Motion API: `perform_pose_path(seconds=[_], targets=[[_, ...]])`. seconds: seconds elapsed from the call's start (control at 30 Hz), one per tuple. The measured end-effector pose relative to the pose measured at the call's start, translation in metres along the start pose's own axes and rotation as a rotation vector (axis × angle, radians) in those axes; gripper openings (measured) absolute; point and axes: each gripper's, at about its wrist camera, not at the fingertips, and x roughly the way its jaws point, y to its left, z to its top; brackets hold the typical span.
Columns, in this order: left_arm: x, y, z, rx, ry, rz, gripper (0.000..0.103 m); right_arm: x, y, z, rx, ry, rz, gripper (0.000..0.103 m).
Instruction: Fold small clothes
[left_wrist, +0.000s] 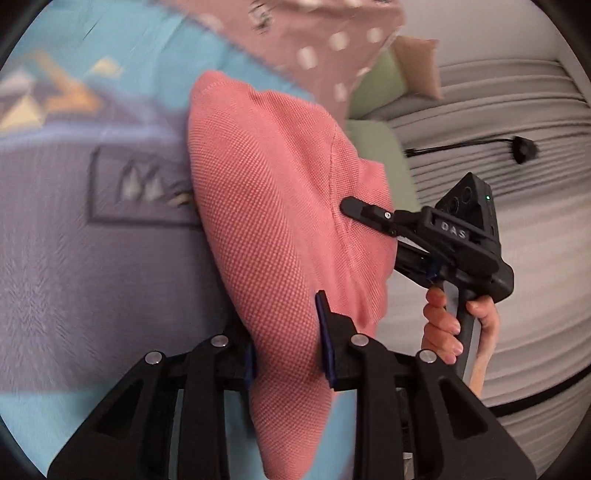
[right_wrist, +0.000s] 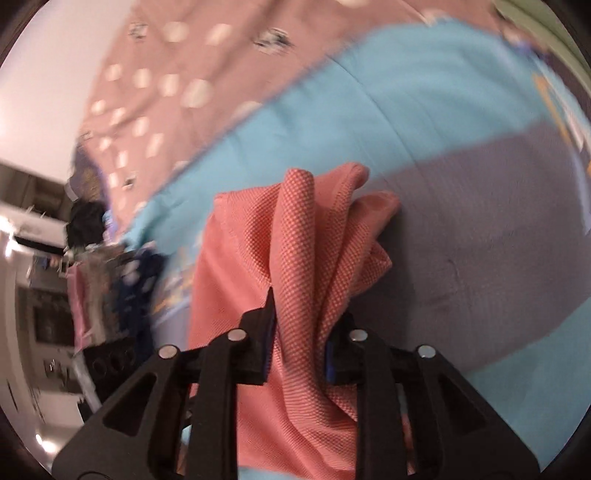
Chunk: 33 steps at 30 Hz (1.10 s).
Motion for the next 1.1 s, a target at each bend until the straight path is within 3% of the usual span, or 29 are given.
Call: perform_pose_path(seconds=[0.1, 0.17, 0.23, 0.3, 0.33, 0.4, 0.43, 0.5, 0.53, 0.63, 0.7, 0.77, 0.83, 0.93, 1.1], targets=[[-0.010, 0.007, -0.002, 0.013, 0.009, -0.027, 0.029, 0.007, -0.034, 0.004, 0.104, -0.058, 0.063, 0.035], [-0.020, 0.002, -0.002, 0.036, 0.005, 0.018, 0.035, -0.009, -0.035, 0.003, 0.046, -0.149, -0.100, 0.054], [-0.042, -0.008, -0.002, 0.078, -0.056, 0.064, 0.042, -0.033, -0.015, -0.002, -0.100, -0.250, -0.369, 0.066], [-0.063, -0.021, 0.002, 0.112, -0.126, 0.062, 0.049, -0.051, -0.001, -0.008, -0.172, -0.330, -0.485, 0.064], [-0.072, -0.028, 0.002, 0.131, -0.152, 0.056, 0.049, -0.063, 0.006, -0.017, -0.188, -0.378, -0.459, 0.062], [-0.082, -0.046, -0.004, 0.183, -0.179, -0.008, 0.051, -0.074, 0.012, -0.032, -0.233, -0.387, -0.281, 0.056], [-0.081, -0.053, -0.008, 0.204, -0.158, -0.058, 0.055, -0.073, 0.017, -0.046, -0.277, -0.370, -0.190, 0.053], [-0.066, -0.061, -0.018, 0.229, -0.077, -0.109, 0.056, -0.059, 0.020, -0.069, -0.328, -0.321, -0.131, 0.052], [-0.056, -0.061, -0.022, 0.234, -0.039, -0.100, 0.056, -0.047, 0.017, -0.077, -0.339, -0.295, -0.124, 0.052], [-0.016, -0.042, -0.032, 0.215, 0.070, 0.021, 0.055, -0.016, -0.007, -0.088, -0.333, -0.276, -0.191, 0.051], [-0.013, -0.031, -0.039, 0.186, 0.041, -0.004, 0.054, -0.018, -0.020, -0.093, -0.300, -0.322, -0.163, 0.060], [-0.026, -0.036, -0.040, 0.130, 0.038, 0.029, 0.056, -0.027, -0.023, -0.092, -0.226, -0.313, -0.174, 0.064], [-0.050, -0.057, -0.045, 0.151, -0.005, 0.104, 0.062, -0.038, -0.008, -0.099, -0.223, -0.328, -0.242, 0.064], [-0.090, -0.093, -0.061, 0.270, -0.142, 0.228, 0.076, -0.071, 0.021, -0.129, -0.279, -0.398, -0.314, 0.067], [-0.135, -0.132, -0.098, 0.354, -0.265, 0.343, 0.082, -0.133, 0.071, -0.196, -0.372, -0.501, -0.441, 0.072]])
